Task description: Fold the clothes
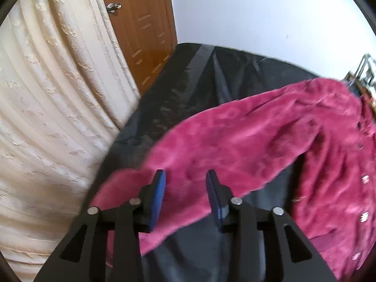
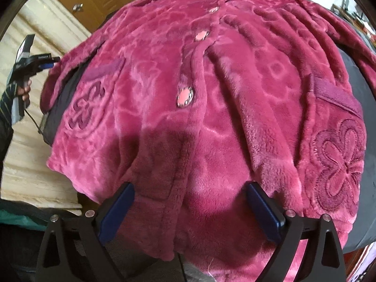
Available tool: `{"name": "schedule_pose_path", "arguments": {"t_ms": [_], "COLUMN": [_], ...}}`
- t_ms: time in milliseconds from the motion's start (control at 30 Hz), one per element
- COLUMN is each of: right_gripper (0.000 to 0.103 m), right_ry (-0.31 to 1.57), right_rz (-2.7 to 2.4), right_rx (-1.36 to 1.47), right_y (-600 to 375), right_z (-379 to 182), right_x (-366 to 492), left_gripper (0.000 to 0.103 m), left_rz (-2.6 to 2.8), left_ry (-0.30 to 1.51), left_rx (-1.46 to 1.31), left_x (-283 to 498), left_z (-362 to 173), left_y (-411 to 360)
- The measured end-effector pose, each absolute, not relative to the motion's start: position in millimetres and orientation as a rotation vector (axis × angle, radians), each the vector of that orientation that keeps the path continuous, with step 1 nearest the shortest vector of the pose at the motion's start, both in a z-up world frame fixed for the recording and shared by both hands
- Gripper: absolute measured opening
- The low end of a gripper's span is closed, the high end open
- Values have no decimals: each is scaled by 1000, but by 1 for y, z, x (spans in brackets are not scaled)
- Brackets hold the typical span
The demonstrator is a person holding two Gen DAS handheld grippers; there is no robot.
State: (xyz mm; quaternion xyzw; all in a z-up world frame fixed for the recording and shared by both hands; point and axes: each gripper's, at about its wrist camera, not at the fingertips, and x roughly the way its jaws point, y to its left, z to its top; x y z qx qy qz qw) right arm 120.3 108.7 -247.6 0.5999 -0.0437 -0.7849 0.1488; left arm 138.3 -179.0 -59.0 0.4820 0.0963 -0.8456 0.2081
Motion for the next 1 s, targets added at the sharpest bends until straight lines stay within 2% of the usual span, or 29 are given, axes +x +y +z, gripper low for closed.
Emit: {"name": "schedule_pose_path", "arguments": {"t_ms": [133, 500, 600, 667, 833, 1000], "right_gripper": [98, 98, 98, 102, 103, 103], "right_ry": [-113, -118, -65, -24, 324, 303], "right_rz": [-2310, -2337, -2332, -2323, -2278, -2297], "right_rx": [1687, 1754, 1737, 1721, 1674, 1690], "right_y": [119, 151, 149, 146, 120, 118], "right_z": [-231, -250, -255, -258, -267, -267], "right_x": [114, 98, 99, 101, 110, 106], "left_gripper": [50, 51, 51, 51, 51, 51], "left_rz": [-2422, -2584, -2589, -2567, -2511, -2506], "left_ry": [352, 332, 398, 419, 428, 432], "left_rx": [1394, 1628, 1663, 1679, 1706, 1737], "left_x": [129, 60, 46, 35, 16, -6], "left_z": [-54, -83, -86, -89, -102, -116], "left_y": [-150, -31, -18, -12, -4, -2]}}
